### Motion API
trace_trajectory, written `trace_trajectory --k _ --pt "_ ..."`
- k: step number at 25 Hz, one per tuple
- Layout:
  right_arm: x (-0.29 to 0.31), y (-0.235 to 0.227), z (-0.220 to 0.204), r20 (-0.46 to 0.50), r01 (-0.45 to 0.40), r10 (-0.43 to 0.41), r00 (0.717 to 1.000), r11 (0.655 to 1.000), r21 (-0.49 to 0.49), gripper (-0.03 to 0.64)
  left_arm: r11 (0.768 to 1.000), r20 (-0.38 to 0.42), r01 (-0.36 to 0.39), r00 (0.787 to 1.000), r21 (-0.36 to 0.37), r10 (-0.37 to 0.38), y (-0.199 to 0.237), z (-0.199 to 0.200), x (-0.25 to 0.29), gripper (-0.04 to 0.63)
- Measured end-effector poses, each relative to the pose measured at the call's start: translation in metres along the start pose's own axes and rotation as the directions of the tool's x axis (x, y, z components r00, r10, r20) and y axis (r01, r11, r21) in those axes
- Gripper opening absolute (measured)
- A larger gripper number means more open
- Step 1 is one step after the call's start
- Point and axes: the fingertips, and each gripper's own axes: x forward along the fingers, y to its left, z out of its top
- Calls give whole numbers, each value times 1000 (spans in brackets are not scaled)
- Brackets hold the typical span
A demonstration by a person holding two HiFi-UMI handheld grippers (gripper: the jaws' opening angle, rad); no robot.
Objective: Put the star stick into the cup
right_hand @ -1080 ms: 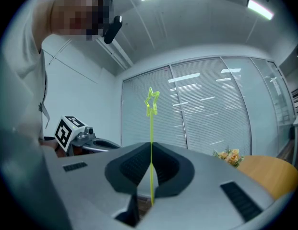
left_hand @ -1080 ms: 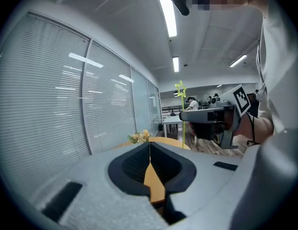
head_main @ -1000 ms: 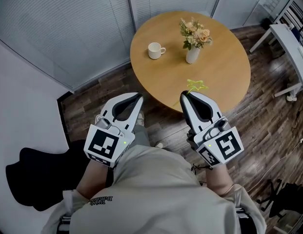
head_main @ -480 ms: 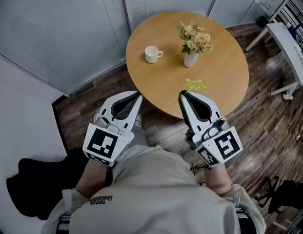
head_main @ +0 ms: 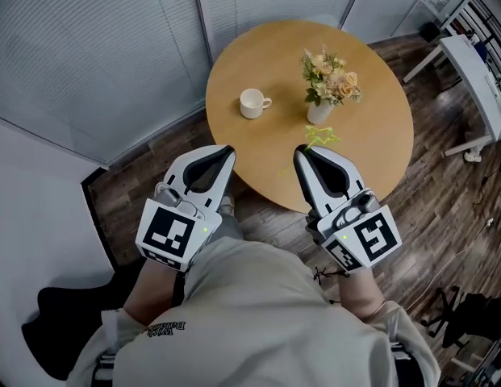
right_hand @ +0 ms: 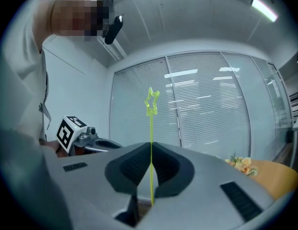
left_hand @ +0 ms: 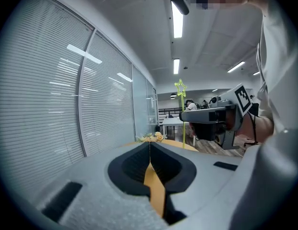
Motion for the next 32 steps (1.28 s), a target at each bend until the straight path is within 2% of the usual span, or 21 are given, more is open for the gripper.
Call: trace_trajectory --k 12,21,26,32 --pt "93 -32 10 -20 70 -70 997 997 -11 31 998 -15 57 998 10 -57 95 -3 35 23" --pt "165 -37 3 -34 102 -103 994 994 -31 31 994 -20 108 994 26 -108 161 -15 52 23" --pt "185 -38 3 -43 137 -139 989 990 -37 31 991 -29 129 991 17 -129 184 -21 54 23" --pt "195 -38 -1 -54 163 -165 985 986 -38 31 987 -19 158 987 8 -158 193 -28 60 23"
